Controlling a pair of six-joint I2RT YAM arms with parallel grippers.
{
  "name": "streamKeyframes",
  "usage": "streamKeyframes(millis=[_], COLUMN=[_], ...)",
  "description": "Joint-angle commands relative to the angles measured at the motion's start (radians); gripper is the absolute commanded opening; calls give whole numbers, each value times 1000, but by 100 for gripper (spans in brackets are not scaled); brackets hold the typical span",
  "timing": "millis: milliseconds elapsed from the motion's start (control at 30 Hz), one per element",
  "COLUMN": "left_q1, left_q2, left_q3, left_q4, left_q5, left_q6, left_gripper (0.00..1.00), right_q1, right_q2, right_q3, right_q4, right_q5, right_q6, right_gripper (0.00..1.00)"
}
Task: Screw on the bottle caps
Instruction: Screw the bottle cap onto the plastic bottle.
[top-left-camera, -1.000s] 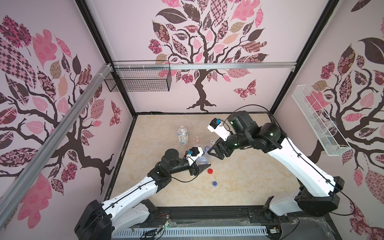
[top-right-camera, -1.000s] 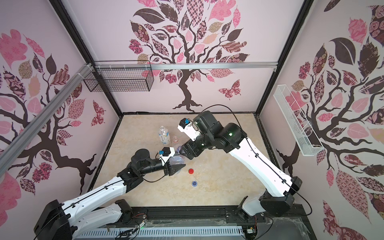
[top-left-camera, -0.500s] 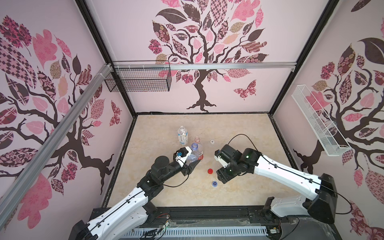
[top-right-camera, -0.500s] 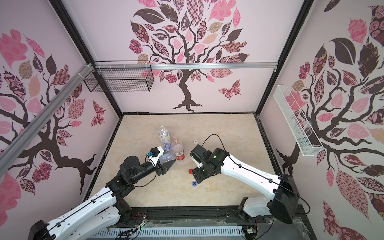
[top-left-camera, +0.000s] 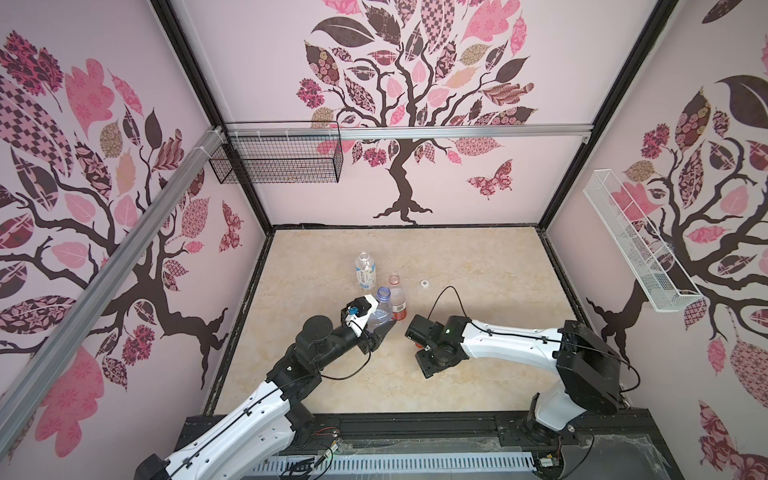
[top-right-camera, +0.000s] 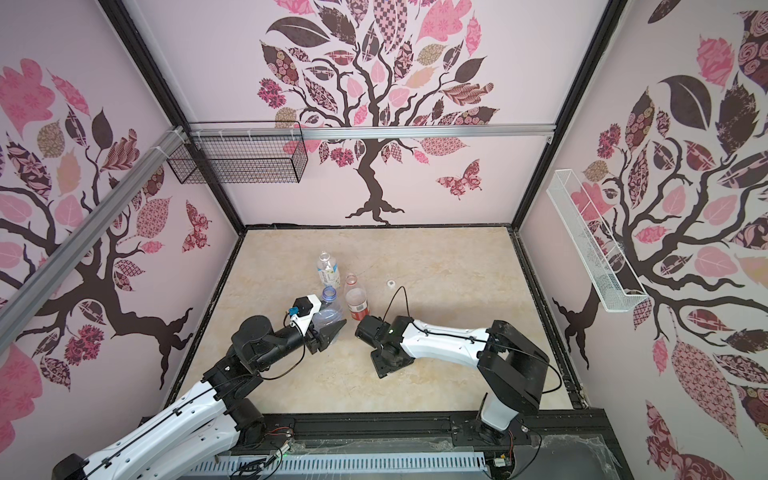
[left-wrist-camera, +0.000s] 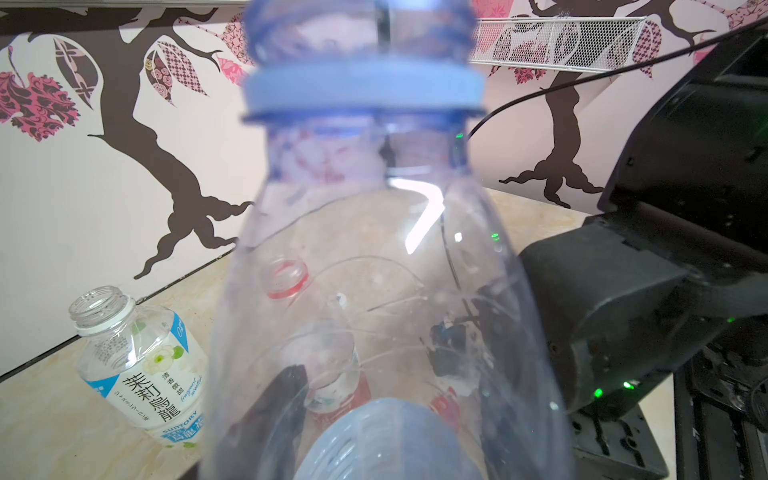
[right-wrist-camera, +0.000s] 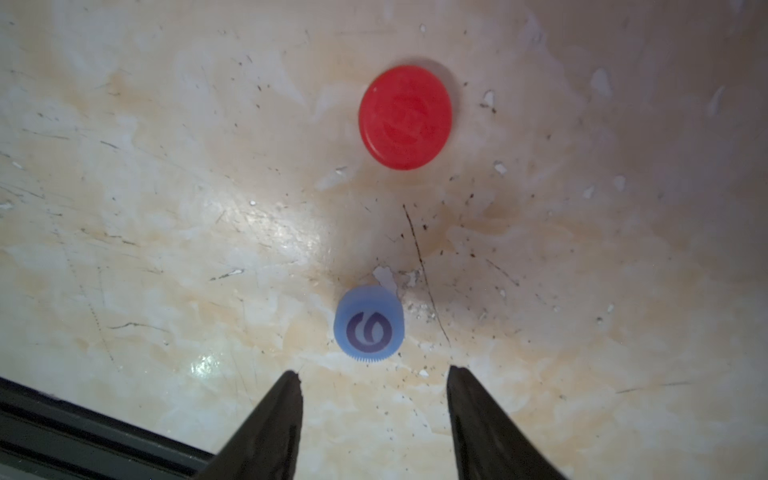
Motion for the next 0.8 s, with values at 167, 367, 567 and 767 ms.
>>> streamKeyframes(millis=[167, 367, 567, 767], left_q1=[3, 4, 4, 3], left_q2=[-7, -4, 15, 30], left_q3=[-11, -13, -14, -6], left_q4=[11, 17, 35, 39], left_q5=[17, 23, 36, 53], left_q6=[-14, -18, -25, -20], left_gripper=[68, 69, 69, 69], right_q1=[-8, -17, -28, -29], right_q2=[80, 95, 87, 23], right_q3=[8, -7, -32, -1], right_q4=[50, 60, 77, 7], right_q5=[-4, -41, -59, -38], right_q6=[40, 36, 36, 7], right_gripper=[51, 44, 38, 36])
